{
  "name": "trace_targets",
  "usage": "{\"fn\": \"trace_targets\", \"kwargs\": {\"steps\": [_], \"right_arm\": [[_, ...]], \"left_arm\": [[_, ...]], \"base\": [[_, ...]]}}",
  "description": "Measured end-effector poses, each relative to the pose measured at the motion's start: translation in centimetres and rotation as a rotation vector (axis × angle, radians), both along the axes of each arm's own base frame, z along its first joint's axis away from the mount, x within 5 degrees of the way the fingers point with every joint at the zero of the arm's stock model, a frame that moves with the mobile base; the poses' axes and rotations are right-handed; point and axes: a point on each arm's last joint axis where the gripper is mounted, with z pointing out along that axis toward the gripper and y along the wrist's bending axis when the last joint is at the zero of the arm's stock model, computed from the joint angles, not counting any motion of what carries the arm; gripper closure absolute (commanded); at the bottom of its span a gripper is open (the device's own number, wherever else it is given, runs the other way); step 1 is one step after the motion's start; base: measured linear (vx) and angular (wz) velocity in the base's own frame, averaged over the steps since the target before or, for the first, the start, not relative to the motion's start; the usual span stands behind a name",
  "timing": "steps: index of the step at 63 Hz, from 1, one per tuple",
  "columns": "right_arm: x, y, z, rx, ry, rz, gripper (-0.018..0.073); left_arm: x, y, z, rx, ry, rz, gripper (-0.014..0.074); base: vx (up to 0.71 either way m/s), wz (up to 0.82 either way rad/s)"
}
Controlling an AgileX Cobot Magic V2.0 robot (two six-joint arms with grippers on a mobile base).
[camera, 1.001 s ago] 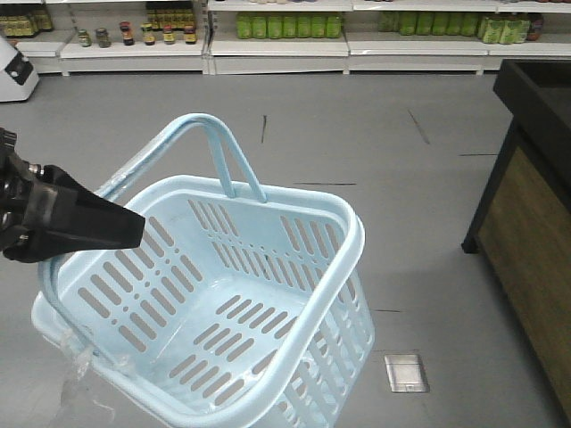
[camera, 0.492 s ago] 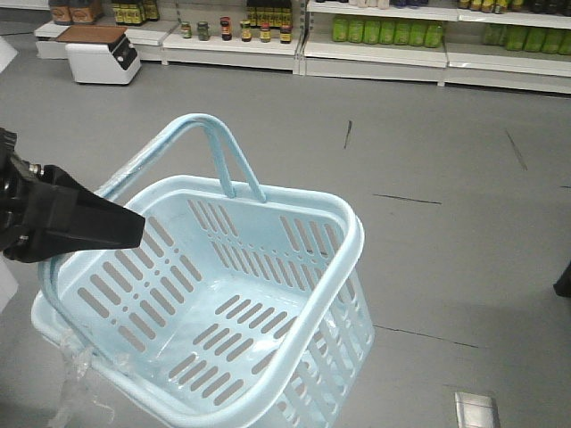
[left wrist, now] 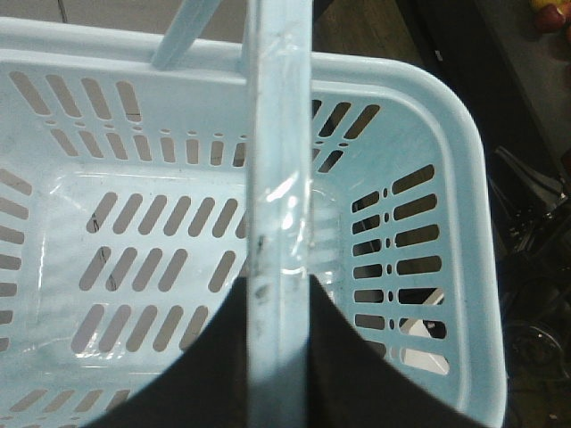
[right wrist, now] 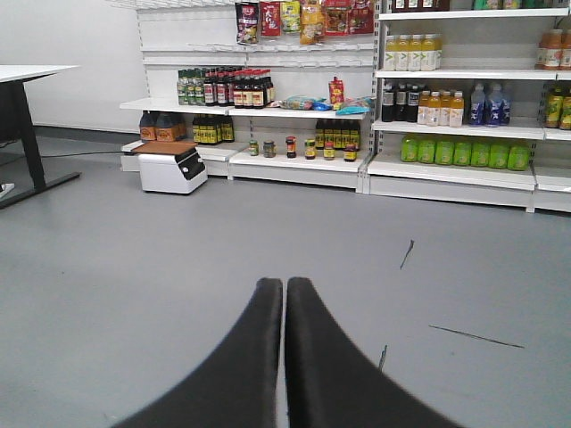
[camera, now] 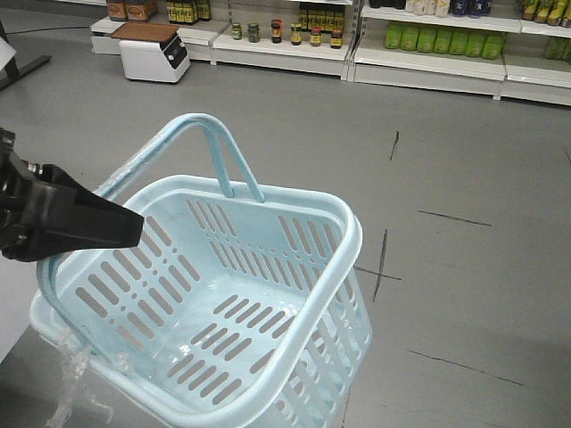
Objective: Pick three apples into basket with both arms
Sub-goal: 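Drive the base across the floor carrying the basket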
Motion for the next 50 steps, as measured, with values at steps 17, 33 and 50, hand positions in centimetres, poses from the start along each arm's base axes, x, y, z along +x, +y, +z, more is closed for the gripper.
{"fn": "trace_targets", "kwargs": {"steps": [17, 33, 50], "right_arm": [[0.0, 0.0, 0.0, 0.0, 0.0, 0.0, 0.0561], [0.0, 0.0, 0.0, 0.0, 0.0, 0.0, 0.0561], [0.0, 0.0, 0.0, 0.0, 0.0, 0.0, 0.0561]], "left_arm": [[-0.07, 0.02, 0.05, -0.001, -0.002, 0.0, 0.0604], [-0.1, 0.03, 0.07, -0.001, -0.003, 0.0, 0.0604], [-0.1, 0.03, 0.07, -0.001, -0.003, 0.0, 0.0604]], "base": [[0.15, 0.03], [0.18, -0.07], [0.19, -0.12]]}}
